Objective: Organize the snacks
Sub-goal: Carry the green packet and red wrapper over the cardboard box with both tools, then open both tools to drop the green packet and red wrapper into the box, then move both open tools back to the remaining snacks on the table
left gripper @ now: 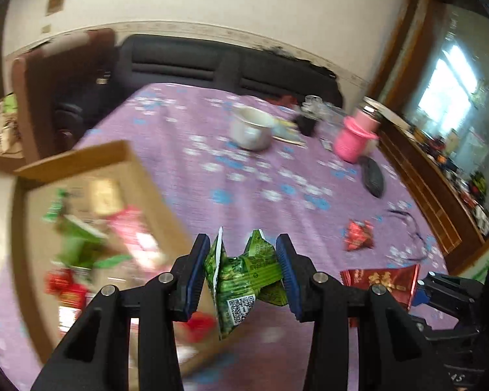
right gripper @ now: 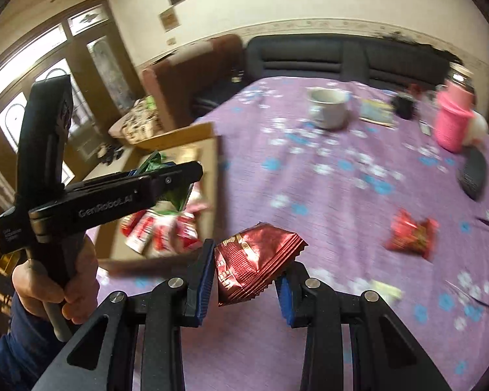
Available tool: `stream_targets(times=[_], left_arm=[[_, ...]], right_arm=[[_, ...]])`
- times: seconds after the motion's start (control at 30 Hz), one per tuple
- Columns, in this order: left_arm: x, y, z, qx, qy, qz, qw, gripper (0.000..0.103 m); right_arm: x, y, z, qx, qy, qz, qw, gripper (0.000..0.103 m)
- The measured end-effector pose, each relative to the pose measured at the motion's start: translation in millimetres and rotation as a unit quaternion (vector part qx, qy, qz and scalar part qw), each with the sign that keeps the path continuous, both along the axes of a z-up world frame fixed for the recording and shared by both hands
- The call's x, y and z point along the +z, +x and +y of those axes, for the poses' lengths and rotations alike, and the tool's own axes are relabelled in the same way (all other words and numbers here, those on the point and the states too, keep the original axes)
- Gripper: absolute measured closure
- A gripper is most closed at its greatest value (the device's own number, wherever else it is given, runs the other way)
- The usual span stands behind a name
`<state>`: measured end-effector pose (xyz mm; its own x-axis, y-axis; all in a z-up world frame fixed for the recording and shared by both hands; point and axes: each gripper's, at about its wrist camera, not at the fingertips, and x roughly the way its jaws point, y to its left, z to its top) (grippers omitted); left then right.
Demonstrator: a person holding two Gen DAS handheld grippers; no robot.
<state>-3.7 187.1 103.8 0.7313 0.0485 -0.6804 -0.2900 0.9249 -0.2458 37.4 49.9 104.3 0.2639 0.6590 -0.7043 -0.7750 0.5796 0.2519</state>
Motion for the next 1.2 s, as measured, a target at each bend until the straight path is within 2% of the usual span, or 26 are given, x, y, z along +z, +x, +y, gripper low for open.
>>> stream_targets(times=[0.23, 0.5, 0.83, 0.87, 0.93, 0.97, 1.2], left_arm=[[-13.8, -22.6, 91.9, 0.08, 0.002, 0.04, 0.996, 0.062], [-44.1, -30.0, 149.9, 0.138, -0.017, 0.078, 0.9873, 0.062], [-55.8, -21.1, 152.4, 0.141, -0.019, 0.09, 0.9857, 0.06], [-55.3, -20.3, 151.9, 0.14, -0.02, 0.091, 0.9858, 0.06], [-53.5, -20.3, 151.9, 0.14, -0.023, 0.089, 0.9859, 0.052], [-52.0, -20.9, 151.6, 0.14, -0.022, 0.086, 0.9861, 0.051], [-34.1, -25.8, 141.7, 0.139, -0.016, 0.069, 0.9877, 0.049]], right_arm=[[-16.7, -13.4, 87.7, 0.047, -0.01, 0.013, 0.999, 0.066], [-47.1, -10.9, 147.5, 0.057, -0.031, 0.035, 0.997, 0.065], [-60.7, 0.1, 165.5, 0.053, -0.035, 0.054, 0.997, 0.064], [-60.2, 0.8, 163.9, 0.054, -0.033, 0.055, 0.996, 0.059], [-56.7, 1.2, 159.5, 0.052, -0.026, 0.056, 0.997, 0.048], [-54.2, 1.2, 157.2, 0.05, -0.022, 0.054, 0.997, 0.046], [-39.3, 3.1, 134.4, 0.042, -0.002, 0.05, 0.998, 0.046]])
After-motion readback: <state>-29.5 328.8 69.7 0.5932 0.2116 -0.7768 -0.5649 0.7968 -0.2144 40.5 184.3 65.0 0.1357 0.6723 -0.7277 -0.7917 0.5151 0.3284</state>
